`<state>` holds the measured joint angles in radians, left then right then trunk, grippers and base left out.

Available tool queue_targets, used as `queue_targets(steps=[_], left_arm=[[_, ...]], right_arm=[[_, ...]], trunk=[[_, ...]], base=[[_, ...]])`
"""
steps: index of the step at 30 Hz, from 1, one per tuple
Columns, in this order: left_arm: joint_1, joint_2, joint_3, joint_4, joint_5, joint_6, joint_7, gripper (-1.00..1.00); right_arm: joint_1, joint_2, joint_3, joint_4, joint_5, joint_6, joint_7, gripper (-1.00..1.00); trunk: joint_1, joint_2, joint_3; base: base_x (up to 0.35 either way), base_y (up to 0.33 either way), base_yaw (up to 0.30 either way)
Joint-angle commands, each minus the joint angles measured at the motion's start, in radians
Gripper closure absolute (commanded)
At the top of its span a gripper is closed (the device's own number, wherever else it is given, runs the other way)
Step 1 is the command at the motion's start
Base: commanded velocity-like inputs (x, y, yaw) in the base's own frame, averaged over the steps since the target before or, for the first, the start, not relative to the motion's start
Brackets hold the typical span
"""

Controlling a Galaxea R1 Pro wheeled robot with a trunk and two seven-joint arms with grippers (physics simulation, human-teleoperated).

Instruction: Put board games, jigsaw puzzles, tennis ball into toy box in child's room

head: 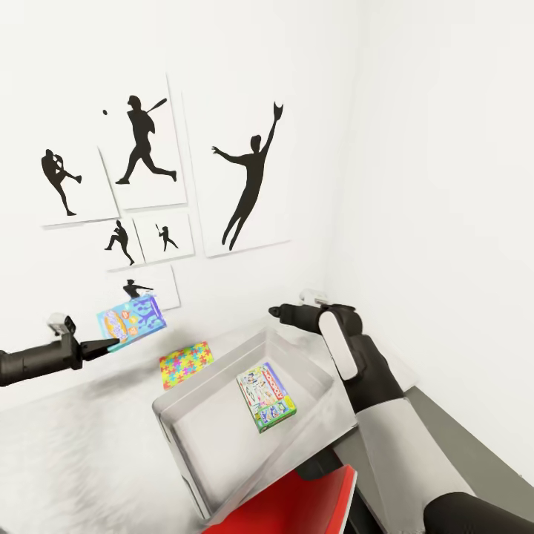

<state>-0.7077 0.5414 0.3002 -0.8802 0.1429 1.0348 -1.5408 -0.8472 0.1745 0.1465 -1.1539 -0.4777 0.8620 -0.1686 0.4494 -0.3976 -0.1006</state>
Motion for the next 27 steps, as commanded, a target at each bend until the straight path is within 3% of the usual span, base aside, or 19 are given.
queue_targets(steps=[1,5,11,15,17,22,27], left_arm=[[-0.001,-0.010,-0.011,-0.018,-0.001,0.011,-0.004,1.00],[0.003,-0.045,-0.065,-0.121,0.003,0.012,-0.010,1.00],[0.013,-0.062,-0.174,-0.324,0.044,0.012,-0.014,1.00],[0.017,-0.066,-0.232,-0.363,0.111,0.012,-0.015,1.00],[0.020,-0.071,-0.279,-0.371,0.140,0.012,-0.015,1.00],[0.029,-0.082,-0.369,-0.374,0.159,0.012,-0.015,1.00],[0.053,-0.112,-0.400,-0.377,0.161,0.012,-0.015,1.00]], right_arm=[[-0.005,0.000,0.000,-0.009,-0.011,0.004,-0.010,-1.00],[-0.033,0.000,-0.003,-0.041,-0.011,0.026,-0.012,-1.00],[-0.072,0.000,-0.012,-0.044,-0.009,0.048,-0.014,-1.00],[-0.084,0.000,-0.029,-0.043,-0.008,0.050,-0.016,-1.00],[-0.097,0.000,-0.035,-0.042,-0.008,0.051,-0.033,-1.00],[-0.123,0.000,-0.052,-0.005,-0.012,0.051,-0.106,-1.00],[-0.129,0.000,-0.061,0.018,-0.014,0.051,-0.141,-1.00]], trunk=[[0.001,-0.002,-0.002],[0.001,-0.002,-0.002],[0.001,-0.002,-0.002],[0.001,-0.002,-0.002],[0.001,-0.002,-0.002],[0.001,-0.002,-0.002],[0.001,-0.002,-0.002]], base=[[0.000,0.000,0.000],[0.000,0.000,0.000],[0.000,0.000,0.000],[0.000,0.000,0.000],[0.000,0.000,0.000],[0.000,0.000,0.000],[0.000,0.000,0.000]])
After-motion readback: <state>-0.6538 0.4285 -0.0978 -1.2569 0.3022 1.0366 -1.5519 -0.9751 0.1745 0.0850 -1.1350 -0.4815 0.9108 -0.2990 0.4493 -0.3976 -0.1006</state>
